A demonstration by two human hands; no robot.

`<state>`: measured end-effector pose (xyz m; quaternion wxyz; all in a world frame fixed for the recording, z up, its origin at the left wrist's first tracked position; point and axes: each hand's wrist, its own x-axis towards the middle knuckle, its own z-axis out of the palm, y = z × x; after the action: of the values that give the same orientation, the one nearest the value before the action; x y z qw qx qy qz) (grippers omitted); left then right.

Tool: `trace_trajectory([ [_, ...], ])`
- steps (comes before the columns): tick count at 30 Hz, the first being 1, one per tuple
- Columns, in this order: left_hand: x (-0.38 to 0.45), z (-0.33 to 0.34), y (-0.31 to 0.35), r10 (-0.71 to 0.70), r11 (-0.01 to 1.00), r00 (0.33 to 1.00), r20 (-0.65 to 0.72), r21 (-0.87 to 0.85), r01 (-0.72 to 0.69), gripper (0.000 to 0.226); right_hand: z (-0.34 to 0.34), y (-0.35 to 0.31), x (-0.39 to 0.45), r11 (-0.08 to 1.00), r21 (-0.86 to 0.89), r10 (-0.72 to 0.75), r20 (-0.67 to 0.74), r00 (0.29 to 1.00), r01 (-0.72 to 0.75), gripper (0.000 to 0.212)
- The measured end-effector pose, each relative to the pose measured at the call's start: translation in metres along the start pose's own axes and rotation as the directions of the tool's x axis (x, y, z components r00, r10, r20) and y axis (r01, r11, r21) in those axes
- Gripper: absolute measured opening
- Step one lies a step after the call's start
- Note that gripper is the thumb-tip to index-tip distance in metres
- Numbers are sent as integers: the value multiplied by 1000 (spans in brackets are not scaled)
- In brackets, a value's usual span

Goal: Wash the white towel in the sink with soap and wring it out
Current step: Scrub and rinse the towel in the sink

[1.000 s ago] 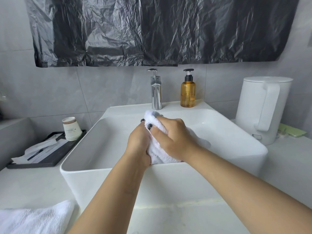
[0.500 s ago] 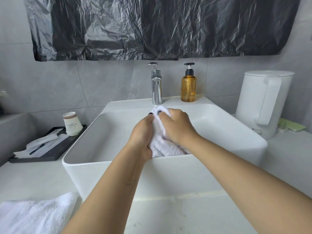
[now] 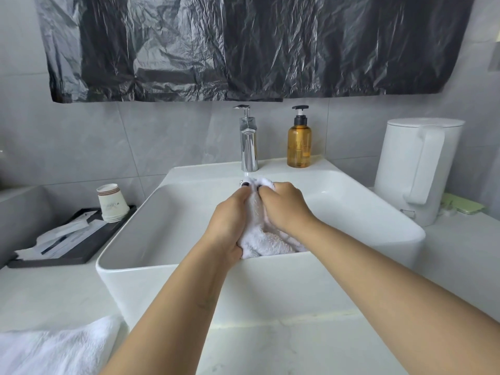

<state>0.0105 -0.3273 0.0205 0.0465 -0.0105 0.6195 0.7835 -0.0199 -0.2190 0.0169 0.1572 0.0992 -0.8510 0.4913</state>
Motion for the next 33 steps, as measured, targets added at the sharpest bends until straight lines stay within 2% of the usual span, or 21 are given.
trace_trajectory([
  [3,-2,3,-2,7,999,999,-37,50,-5,36,5,9,8,990,-57,125,-3,992,-125,32],
  [5,3,4,2,8,996,997,-83,87,-1,38,4,9,9,994,-48,97,-63,993,-100,30],
  [7,9,5,12,13,993,989,-149,120,5,40,1,0,1,1000,-1,-14,-130,991,14,32],
  [8,11,4,17,3,993,987,-163,118,16,38,0,-3,-4,993,-11,-115,-168,979,114,33],
  [10,16,-3,19,1,994,994,-112,110,11,28,1,-6,-16,939,-157,-331,-163,929,307,31],
  [11,16,-5,18,-1,993,997,-82,120,11,25,2,-8,-20,907,-235,-384,-127,914,348,30],
  [12,16,-4,17,-15,990,998,-66,136,23,24,2,-9,-20,905,-258,-374,-105,921,338,27],
  [14,17,0,15,-37,985,997,-63,163,47,25,2,-8,-9,951,-206,-258,-106,960,233,29],
  [16,18,6,13,-70,988,996,-58,135,78,30,-1,-1,6,989,-131,-87,-129,988,70,37],
  [19,11,8,6,-43,991,998,-36,122,47,38,-6,7,22,981,-33,188,-73,979,-191,31],
  [21,6,6,2,-15,992,997,-74,123,24,38,-3,5,21,988,-29,146,-68,987,-149,35],
  [24,4,0,3,-49,999,990,-135,18,52,34,-4,-12,-6,996,-69,-67,-37,997,64,39],
  [26,4,-2,5,-110,994,989,-98,-1,110,31,-6,-21,-29,942,-251,-223,25,975,222,34],
  [28,3,0,6,-158,987,987,-27,-36,157,31,-8,-27,-36,876,-399,-279,43,959,273,32],
  [31,-1,-1,6,-120,985,993,-10,-122,118,27,-6,-35,-17,919,-329,-215,46,975,218,29],
  [33,-3,-2,7,-87,981,996,2,-173,86,37,-3,-32,11,966,-250,-65,34,997,71,35],
])
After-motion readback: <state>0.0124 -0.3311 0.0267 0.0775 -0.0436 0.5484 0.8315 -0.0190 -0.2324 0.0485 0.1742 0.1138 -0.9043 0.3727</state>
